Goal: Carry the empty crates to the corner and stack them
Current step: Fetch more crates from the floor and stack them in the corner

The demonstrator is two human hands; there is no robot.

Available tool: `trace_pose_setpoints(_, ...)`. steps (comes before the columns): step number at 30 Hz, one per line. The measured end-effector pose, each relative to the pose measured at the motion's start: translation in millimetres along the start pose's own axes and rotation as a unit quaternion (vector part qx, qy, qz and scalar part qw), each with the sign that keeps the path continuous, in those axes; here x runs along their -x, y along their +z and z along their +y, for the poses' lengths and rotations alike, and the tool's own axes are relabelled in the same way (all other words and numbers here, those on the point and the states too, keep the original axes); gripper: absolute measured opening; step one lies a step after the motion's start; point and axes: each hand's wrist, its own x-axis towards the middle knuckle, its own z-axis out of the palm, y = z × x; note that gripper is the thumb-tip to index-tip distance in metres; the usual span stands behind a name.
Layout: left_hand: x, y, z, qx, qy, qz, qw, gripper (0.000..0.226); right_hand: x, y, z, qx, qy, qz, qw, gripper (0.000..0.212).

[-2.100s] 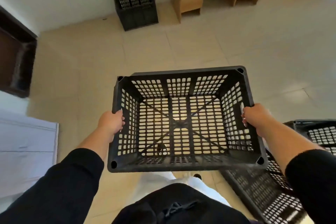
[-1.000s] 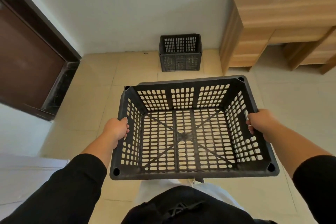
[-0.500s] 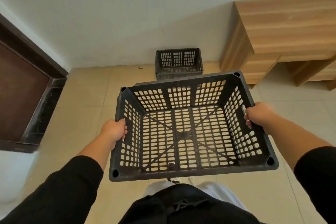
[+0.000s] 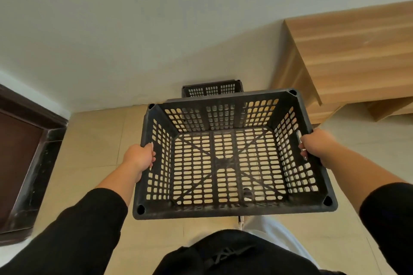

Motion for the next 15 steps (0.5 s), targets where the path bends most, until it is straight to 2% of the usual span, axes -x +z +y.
trace_pose_setpoints(7, -55.1, 17.3, 71.7, 0.028, -0.025, 0.026, 0.999, 0.033, -67.5, -3.7, -102.9, 0.025, -0.022, 0.01, 0.999, 0.012)
trace_pose_setpoints(15, -162.0, 23.7, 139.0, 0.046, -0.038, 0.015, 0.998, 0.031, -149.8, 25.8, -205.6, 0.063, -0.017, -0.023, 0.998, 0.019)
